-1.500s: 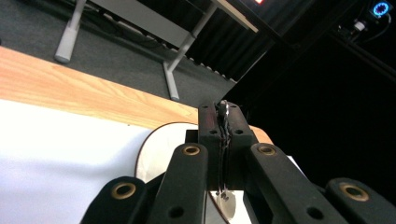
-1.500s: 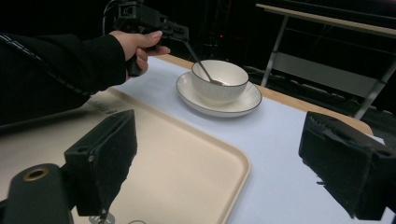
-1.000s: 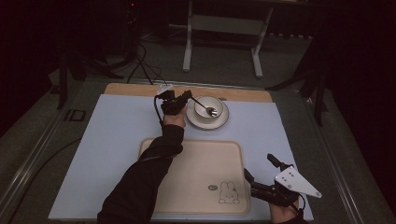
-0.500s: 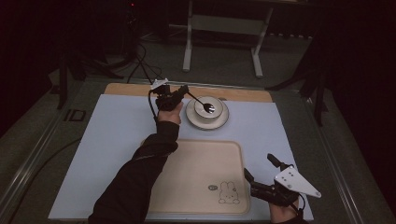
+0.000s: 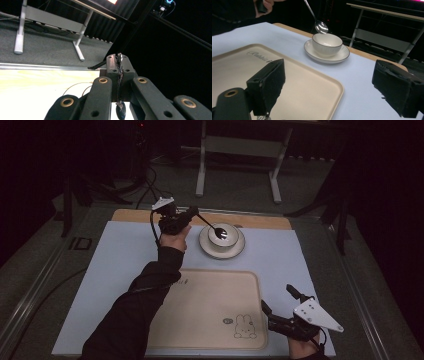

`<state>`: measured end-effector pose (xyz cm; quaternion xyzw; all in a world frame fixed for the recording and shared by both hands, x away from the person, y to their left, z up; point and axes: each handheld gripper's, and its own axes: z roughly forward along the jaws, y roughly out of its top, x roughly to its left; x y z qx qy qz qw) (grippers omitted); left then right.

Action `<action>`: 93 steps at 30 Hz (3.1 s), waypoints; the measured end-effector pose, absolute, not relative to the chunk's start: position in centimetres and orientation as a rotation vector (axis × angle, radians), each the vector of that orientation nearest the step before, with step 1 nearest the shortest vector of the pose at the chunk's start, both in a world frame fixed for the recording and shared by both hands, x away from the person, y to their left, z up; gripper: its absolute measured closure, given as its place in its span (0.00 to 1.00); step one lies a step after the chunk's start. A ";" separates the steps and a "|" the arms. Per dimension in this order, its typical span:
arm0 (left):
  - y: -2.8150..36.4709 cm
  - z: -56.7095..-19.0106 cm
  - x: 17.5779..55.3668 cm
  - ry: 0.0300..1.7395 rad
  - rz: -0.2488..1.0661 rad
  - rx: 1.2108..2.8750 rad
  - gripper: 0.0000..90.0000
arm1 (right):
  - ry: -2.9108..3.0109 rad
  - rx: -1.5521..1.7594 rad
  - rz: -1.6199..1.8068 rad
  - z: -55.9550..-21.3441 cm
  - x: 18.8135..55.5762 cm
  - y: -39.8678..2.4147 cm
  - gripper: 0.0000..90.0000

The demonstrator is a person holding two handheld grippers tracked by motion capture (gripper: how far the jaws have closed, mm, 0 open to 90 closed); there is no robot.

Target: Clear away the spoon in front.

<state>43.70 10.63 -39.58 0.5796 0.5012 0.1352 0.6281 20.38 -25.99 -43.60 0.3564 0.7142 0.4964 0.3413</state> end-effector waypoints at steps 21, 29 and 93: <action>13.4 -36.4 40.6 1.056 0.312 1.411 0.99 | 1.859 0.932 1.285 -43.7 20.5 -25.8 0.13; 15.2 -35.5 39.1 1.024 0.301 1.452 0.99 | 1.861 0.929 1.280 -43.7 20.5 -25.7 0.13; 22.0 -35.7 31.0 0.707 0.165 1.799 0.99 | 1.876 0.896 1.279 -43.8 20.5 -25.1 0.13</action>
